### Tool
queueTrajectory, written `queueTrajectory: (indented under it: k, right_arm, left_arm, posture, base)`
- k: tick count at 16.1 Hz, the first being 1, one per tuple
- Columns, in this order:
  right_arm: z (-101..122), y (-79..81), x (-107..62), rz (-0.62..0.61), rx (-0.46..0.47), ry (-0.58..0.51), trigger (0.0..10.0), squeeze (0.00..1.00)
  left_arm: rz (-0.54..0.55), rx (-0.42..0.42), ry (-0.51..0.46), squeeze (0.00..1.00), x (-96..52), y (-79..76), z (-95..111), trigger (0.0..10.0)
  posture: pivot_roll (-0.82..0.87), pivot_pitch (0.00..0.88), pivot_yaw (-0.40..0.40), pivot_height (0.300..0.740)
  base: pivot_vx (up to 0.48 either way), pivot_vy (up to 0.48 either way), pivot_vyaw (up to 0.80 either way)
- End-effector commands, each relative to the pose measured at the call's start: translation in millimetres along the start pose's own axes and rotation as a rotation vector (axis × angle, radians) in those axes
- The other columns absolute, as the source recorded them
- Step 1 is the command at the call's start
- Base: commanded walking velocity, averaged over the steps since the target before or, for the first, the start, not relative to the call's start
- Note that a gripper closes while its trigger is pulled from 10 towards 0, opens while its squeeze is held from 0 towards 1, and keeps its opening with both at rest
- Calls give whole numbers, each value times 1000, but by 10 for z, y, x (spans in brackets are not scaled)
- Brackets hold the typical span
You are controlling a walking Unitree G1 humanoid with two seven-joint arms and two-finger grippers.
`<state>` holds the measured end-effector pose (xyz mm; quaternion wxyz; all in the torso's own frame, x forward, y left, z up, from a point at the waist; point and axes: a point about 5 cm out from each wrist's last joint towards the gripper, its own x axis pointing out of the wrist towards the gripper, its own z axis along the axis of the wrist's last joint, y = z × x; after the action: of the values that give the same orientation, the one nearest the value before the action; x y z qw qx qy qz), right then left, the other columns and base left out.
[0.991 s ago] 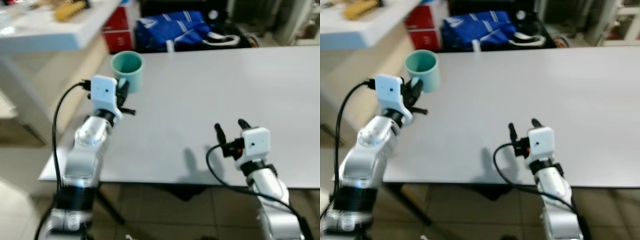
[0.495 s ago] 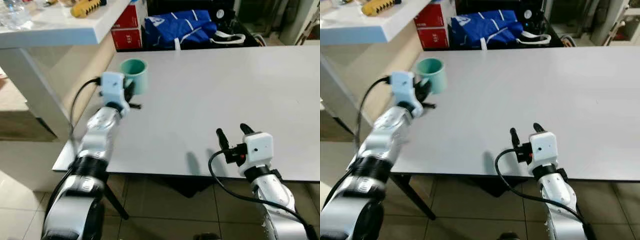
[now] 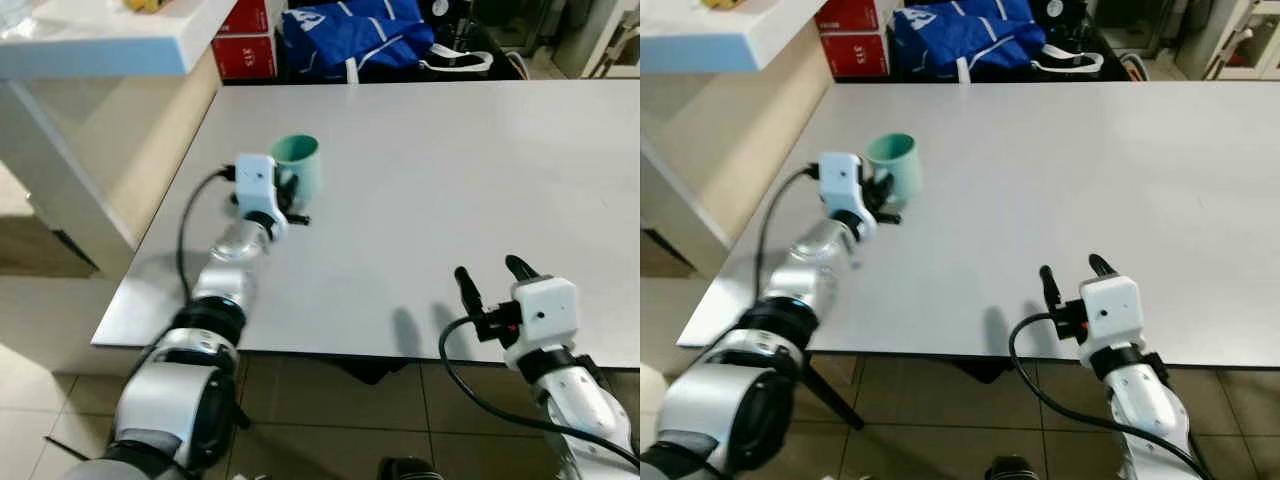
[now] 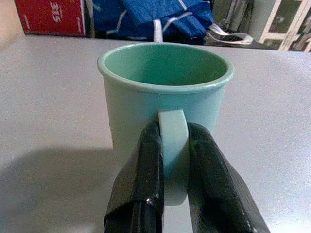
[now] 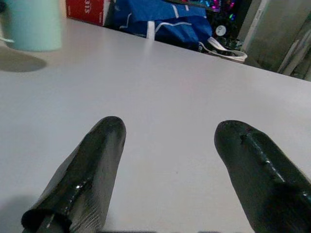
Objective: Setting the table
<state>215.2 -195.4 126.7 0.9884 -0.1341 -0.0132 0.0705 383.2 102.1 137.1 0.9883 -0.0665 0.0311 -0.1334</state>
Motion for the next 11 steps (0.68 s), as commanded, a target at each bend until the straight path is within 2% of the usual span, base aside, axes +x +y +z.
queueTrajectory:
  k: [1, 3, 6, 8, 11]
  right_arm:
    - [30, -33, -27, 1, -4, 1, 10000, 0]
    - [27, -48, -79, 9, -13, 16, 10000, 0]
    - [43, -56, -127, 11, -16, 27, 10000, 0]
    - [44, -54, -141, 14, -17, 32, 10000, 0]
    - [50, -57, -149, 14, -17, 40, 10000, 0]
  left_arm:
    - [-12, -5, -25, 0, 26, -45, 44, 0]
    - [-33, -18, 4, 0, 19, -163, -73, 0]
    - [-50, -15, 17, 0, 6, -263, -165, 0]
    - [-52, -10, 21, 0, 3, -276, -186, 0]
    - [-58, 42, 35, 0, -6, -285, -226, 0]
  posture:
    - [-392, 94, 81, 740]
    - [-402, 107, 73, 740]
    - [-412, 125, 65, 740]
    - [-413, 128, 64, 740]
    - [-413, 134, 64, 740]
  base:
    - [0, 0, 0]
    - [0, 0, 0]
    - [0, 0, 0]
    - [0, 0, 0]
    - [0, 0, 0]
